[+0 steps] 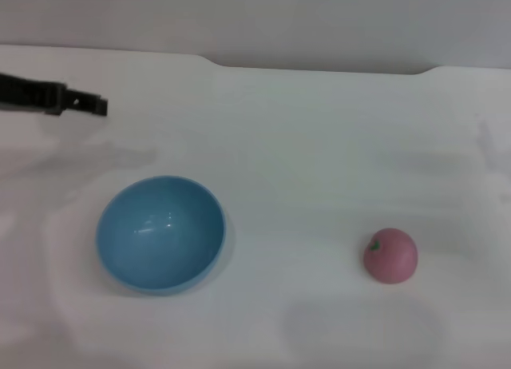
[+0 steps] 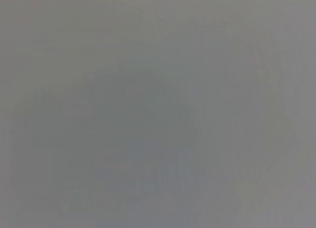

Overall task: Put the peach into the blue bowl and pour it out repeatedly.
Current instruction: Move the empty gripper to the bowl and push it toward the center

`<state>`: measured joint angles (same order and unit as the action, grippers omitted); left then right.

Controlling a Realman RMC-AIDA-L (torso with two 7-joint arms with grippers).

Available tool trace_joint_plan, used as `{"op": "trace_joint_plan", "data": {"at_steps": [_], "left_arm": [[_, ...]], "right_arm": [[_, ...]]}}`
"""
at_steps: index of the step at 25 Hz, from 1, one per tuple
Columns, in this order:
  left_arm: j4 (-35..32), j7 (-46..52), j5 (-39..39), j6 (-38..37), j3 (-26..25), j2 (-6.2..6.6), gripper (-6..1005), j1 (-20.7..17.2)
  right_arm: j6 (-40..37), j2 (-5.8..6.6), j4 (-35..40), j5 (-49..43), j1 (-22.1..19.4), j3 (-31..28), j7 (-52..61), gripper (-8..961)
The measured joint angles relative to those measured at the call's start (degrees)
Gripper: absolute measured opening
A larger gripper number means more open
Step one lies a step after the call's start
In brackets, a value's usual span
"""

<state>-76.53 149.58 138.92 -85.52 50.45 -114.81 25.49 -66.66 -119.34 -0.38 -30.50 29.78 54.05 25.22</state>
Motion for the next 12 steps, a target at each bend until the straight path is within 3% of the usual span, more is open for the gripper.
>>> {"op": "trace_joint_plan", "data": {"at_steps": [5, 9, 12], "left_arm": [[-4.73, 3.12, 7.68, -7.56, 0.29, -1.38, 841, -0.87], [-4.16, 3.12, 11.44, -9.25, 1.31, -2.64, 841, -0.16], [-1.62, 3.12, 12.64, -9.28, 3.52, -2.68, 842, 0.66]], "right_arm": [[0.98, 0.07, 0.48, 0.01, 0.88, 0.00, -0.12, 691], [1.88, 0.08, 1.21, 0.01, 1.03, 0.00, -0.14, 691], [1.97, 0.07, 1.41, 0.01, 1.10, 0.00, -0.15, 691]]}}
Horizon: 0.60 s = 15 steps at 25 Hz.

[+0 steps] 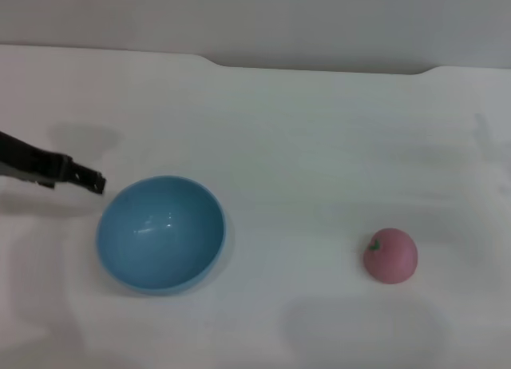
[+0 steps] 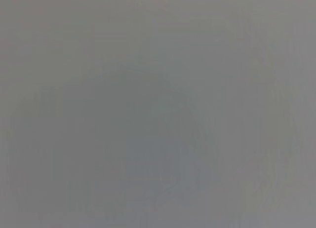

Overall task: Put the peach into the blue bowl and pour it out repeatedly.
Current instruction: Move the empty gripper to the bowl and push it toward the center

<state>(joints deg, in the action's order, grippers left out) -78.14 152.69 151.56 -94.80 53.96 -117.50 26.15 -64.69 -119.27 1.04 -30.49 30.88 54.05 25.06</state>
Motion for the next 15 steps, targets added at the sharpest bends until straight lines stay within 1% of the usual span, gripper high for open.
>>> {"op": "trace_joint_plan", "data": {"at_steps": [7, 9, 12, 15], "left_arm": [[7.74, -0.74, 0.15, 1.23, 1.58, -0.11, 841, 3.41], [8.70, -0.74, 0.16, 2.62, 3.53, -0.11, 841, 3.63], [9.12, -0.58, 0.18, 3.68, 5.07, -0.10, 841, 3.58], [10.33, -0.50, 0.20, 4.62, 5.58, -0.10, 842, 3.62]], "right_arm": [[0.01, 0.00, 0.11, 0.00, 0.04, 0.00, -0.02, 691], [0.01, 0.00, 0.11, 0.00, -0.08, 0.00, -0.02, 691], [0.01, 0.00, 0.10, -0.03, -0.21, 0.00, -0.02, 691], [0.00, 0.00, 0.07, -0.20, -0.31, 0.04, -0.02, 690]]}}
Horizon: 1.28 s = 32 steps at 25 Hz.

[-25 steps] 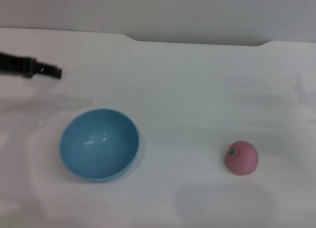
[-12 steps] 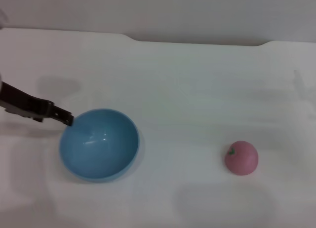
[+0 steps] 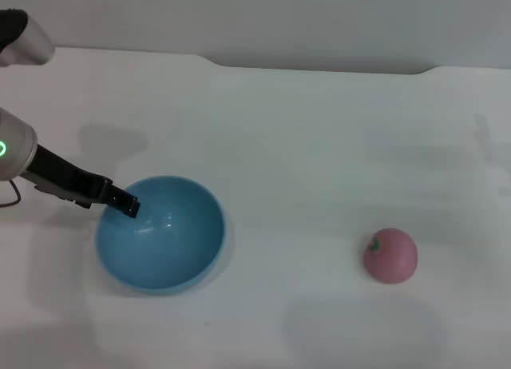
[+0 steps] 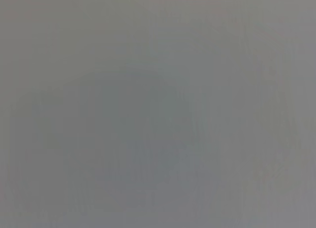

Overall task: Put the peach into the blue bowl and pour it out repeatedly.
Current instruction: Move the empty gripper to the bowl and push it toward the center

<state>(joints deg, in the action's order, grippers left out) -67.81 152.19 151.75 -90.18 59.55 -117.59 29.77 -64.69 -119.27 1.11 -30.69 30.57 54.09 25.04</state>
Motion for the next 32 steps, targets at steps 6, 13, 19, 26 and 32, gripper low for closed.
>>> {"op": "trace_joint_plan", "data": {"at_steps": [6, 13, 19, 26, 32], "left_arm": [[3.80, -0.28, 0.13, 1.61, 0.35, 0.00, 814, 0.17], [6.65, -0.78, -0.04, 2.59, 3.68, -0.21, 774, 0.34], [8.16, -1.17, -0.12, 3.15, 10.12, -0.35, 740, 0.37], [8.17, -1.10, -0.19, 3.53, 10.53, -0.36, 701, 0.29], [8.23, -0.71, -0.36, 3.60, 10.33, -0.36, 426, 0.28]], "right_arm": [[-0.35, -0.09, -0.14, -0.15, -0.20, 0.11, 0.00, 690], [-0.47, -0.09, -0.18, -0.24, -0.25, 0.38, 0.00, 690], [-0.53, -0.08, -0.33, -0.26, -0.45, 0.57, 0.00, 690], [-0.61, -0.13, -0.40, -0.34, -1.04, 0.58, 0.01, 690], [-0.77, -0.23, -0.50, -0.34, -1.13, 0.58, 0.41, 689]]}}
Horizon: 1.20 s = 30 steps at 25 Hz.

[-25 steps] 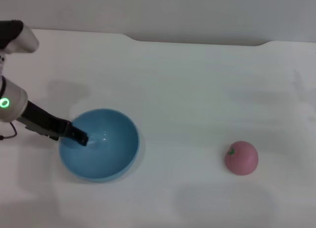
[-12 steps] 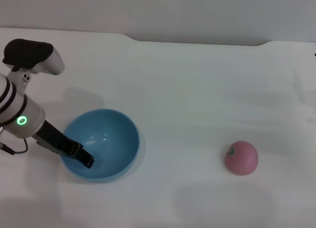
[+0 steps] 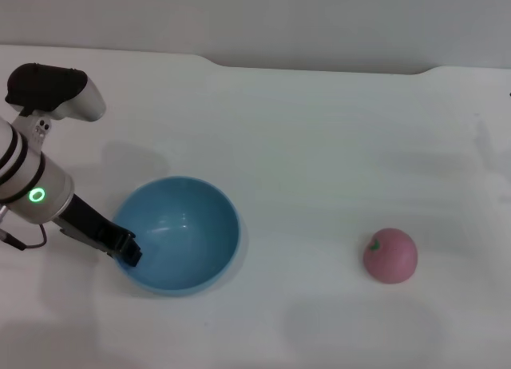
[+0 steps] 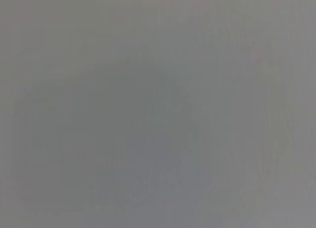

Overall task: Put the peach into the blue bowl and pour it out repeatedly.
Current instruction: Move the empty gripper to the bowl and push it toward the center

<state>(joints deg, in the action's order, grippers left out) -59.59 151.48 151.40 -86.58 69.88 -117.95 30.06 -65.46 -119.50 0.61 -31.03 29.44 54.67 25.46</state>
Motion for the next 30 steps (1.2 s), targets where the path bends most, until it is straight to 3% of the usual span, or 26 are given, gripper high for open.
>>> {"op": "trace_joint_plan", "data": {"at_steps": [5, 10, 14, 18, 22, 27, 30], "left_arm": [[0.00, 0.03, -0.04, 0.02, -0.04, 0.00, 201, 0.00], [0.00, 0.11, -0.11, 0.32, -0.73, 0.00, 41, 0.13], [0.00, 0.16, -0.33, 1.29, -1.28, 0.00, 24, 0.33], [0.01, 0.37, -0.74, 1.78, -2.31, -0.02, 7, 0.44], [0.57, 1.07, -2.90, 2.97, -6.24, 0.07, -1, 0.62], [1.12, 1.04, -3.17, 3.70, -8.60, 0.15, 0, 0.62], [1.26, 0.74, -3.21, 4.15, -8.64, 0.14, 0, 0.62]], "right_arm": [[-0.07, -0.03, 0.00, 0.00, 0.22, 0.00, 2.17, 689], [1.51, -0.04, -0.04, 0.00, 1.85, -0.12, 15.51, 689], [8.61, 0.45, 0.86, -2.63, 4.60, 2.06, 30.40, 689], [12.13, 0.72, 3.75, -8.55, 5.48, 4.59, 37.36, 689], [14.16, 1.42, 11.36, -23.13, 5.82, 8.58, 52.57, 689], [11.97, 3.80, 24.84, -53.72, 5.97, 9.91, 83.32, 689], [6.60, 4.25, 33.34, -72.45, 6.30, 9.23, 98.34, 688]]}}
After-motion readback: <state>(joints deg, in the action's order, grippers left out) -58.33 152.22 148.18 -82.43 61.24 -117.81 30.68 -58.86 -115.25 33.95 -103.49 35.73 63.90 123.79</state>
